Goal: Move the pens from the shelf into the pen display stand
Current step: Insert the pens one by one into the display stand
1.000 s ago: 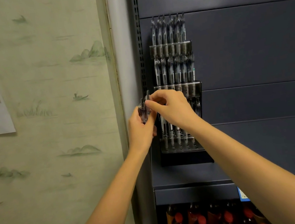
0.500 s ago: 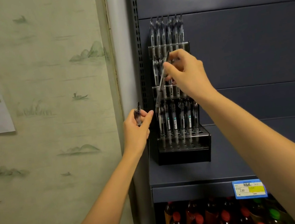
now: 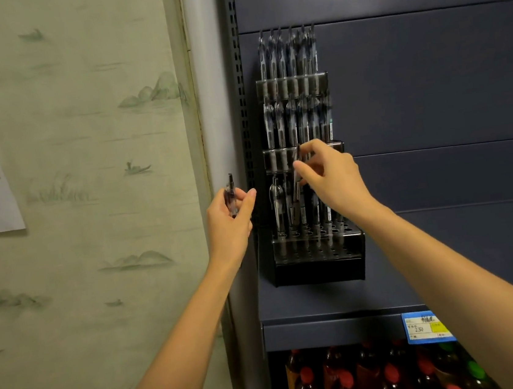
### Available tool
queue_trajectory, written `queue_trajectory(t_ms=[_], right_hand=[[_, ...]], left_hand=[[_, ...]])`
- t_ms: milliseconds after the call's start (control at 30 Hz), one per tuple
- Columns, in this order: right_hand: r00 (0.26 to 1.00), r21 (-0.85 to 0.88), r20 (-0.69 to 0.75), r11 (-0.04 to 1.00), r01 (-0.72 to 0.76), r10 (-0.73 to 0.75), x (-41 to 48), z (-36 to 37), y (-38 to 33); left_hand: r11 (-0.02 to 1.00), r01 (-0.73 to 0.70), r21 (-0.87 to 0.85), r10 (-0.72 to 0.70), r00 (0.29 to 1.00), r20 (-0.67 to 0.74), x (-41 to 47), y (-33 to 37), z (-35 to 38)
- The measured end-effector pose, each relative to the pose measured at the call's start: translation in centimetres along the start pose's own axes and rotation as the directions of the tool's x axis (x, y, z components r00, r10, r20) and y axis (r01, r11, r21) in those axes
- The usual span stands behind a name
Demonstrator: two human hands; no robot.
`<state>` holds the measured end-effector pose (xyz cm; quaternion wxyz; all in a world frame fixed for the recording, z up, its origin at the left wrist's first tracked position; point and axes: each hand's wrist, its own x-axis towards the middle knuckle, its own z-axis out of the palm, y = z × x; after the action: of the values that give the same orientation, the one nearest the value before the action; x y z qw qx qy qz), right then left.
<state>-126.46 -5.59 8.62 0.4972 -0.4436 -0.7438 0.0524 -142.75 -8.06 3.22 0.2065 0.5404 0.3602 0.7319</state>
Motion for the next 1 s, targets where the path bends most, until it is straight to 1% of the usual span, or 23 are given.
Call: queue_trajectory(t_ms=[233, 333, 400, 533, 633, 700, 767, 800, 833, 900, 967, 1000], right_hand=[[1.0, -0.007, 0.029, 1.0, -0.011, 0.011, -0.3, 0.7, 0.1], [0.992, -0.115, 0.128, 0.993, 0.002, 0.013, -0.4, 1.2, 0.4], [0.987, -0.15, 0.157, 0.989, -0.003, 0.027, -0.9, 1.8, 0.7], [0.991, -0.15, 0.13, 0.989, -0.004, 0.024, -1.3, 2.3, 1.0], [0.994, -0.184, 0.106, 0.983, 0.018, 0.002, -1.1, 2.1, 0.9], [0.998, -0.199, 0.023, 0.978, 0.062, -0.059, -1.0, 1.9, 0.7], [0.988, -0.159, -0.064, 0.979, 0.125, -0.137, -0.8, 1.6, 0.0], [0.983, -0.127, -0.077, 0.979, 0.158, -0.169, -0.6, 1.5, -0.5], [0.979, -0.095, -0.061, 0.978, 0.187, -0.193, -0.5, 1.5, -1.1], [0.975, -0.056, 0.027, 0.973, 0.224, -0.223, -0.2, 1.7, -2.2], [0.967, -0.054, 0.102, 0.969, 0.24, -0.234, -0.1, 2.2, -2.8], [0.965, -0.056, 0.116, 0.969, 0.241, -0.233, -0.1, 2.4, -2.9]], left_hand=[[1.0, 0.001, 0.005, -0.001, 1.0, -0.004, 0.0, -0.2, 0.1], [1.0, -0.009, 0.01, 0.009, 1.0, -0.005, 0.1, -0.2, 0.3], [1.0, -0.009, 0.007, 0.009, 1.0, -0.006, 0.1, -0.2, 0.4], [1.0, 0.002, -0.009, -0.002, 1.0, -0.007, 0.1, -0.2, 0.7], [1.0, 0.008, -0.028, -0.008, 1.0, 0.0, 0.1, -0.1, 1.0], [1.0, 0.004, -0.031, -0.004, 1.0, 0.005, 0.1, 0.0, 1.1], [1.0, 0.002, -0.03, -0.002, 1.0, 0.014, 0.2, 0.1, 1.2], [1.0, 0.002, -0.03, -0.001, 1.0, 0.02, 0.2, 0.0, 1.3], [1.0, 0.0, -0.031, 0.001, 1.0, 0.026, 0.3, 0.0, 1.4], [1.0, -0.01, -0.011, 0.01, 0.999, 0.035, 0.2, 0.0, 1.5], [0.998, -0.027, 0.054, 0.024, 0.999, 0.041, 0.2, 0.0, 1.8], [0.997, -0.029, 0.078, 0.026, 0.999, 0.04, 0.1, 0.1, 1.9]])
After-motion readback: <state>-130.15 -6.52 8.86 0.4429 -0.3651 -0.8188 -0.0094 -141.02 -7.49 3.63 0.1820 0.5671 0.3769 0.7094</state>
